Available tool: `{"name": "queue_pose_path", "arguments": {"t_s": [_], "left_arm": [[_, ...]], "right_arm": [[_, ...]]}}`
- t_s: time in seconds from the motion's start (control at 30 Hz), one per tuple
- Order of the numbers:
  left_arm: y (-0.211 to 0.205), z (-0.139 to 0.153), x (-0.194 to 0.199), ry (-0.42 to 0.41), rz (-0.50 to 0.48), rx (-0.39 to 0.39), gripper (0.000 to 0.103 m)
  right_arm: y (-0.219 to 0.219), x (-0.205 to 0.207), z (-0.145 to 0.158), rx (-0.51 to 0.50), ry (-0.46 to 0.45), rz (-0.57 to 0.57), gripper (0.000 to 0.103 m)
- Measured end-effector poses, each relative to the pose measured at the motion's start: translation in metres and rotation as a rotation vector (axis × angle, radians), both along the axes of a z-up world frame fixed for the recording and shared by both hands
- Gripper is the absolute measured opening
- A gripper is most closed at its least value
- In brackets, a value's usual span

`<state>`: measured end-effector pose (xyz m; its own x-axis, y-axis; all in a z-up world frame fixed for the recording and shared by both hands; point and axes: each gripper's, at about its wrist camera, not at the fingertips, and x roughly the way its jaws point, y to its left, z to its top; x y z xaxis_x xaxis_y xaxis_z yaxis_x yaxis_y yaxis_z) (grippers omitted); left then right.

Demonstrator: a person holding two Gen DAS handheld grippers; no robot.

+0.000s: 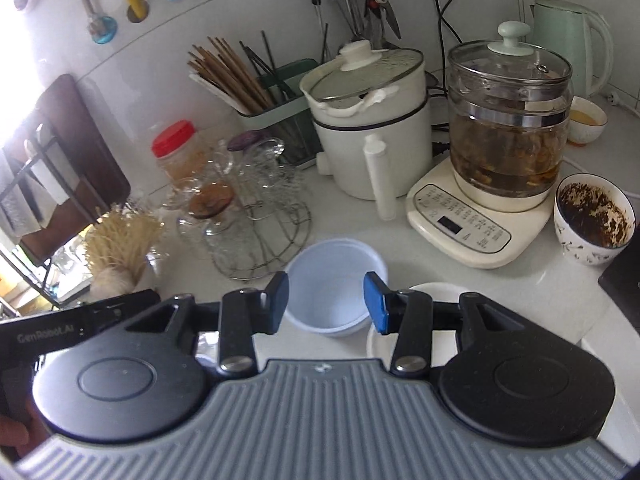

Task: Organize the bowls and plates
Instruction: 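Move both grippers toward the rim of the second translucent bowl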

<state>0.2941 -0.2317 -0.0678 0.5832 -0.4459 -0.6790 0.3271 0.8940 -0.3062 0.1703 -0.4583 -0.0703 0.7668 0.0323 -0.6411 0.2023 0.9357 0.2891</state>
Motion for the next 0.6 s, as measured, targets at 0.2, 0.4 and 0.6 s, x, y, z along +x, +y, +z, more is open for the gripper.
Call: {"name": "queue_pose_path", "arguments": {"t_s": [0.2,0.4,0.6], "left_arm": [[-0.022,-0.023,0.021,0.087,0.058,-0.030,0.051],[-0.034,-0.049,0.043,0.167,0.093,-0.063,0.051],[-0.049,-0.075,0.061,0.239,0.101,-0.103,0.051]], "right_arm": [[-0.032,0.021,-0.012,0.037,0.020,0.016,0.069],[-0.055,0.046,-0.031,0.090,0.045,0.034,0.069],[-0.059,0.070,-0.058,0.124,0.106,0.084,0.064]]}}
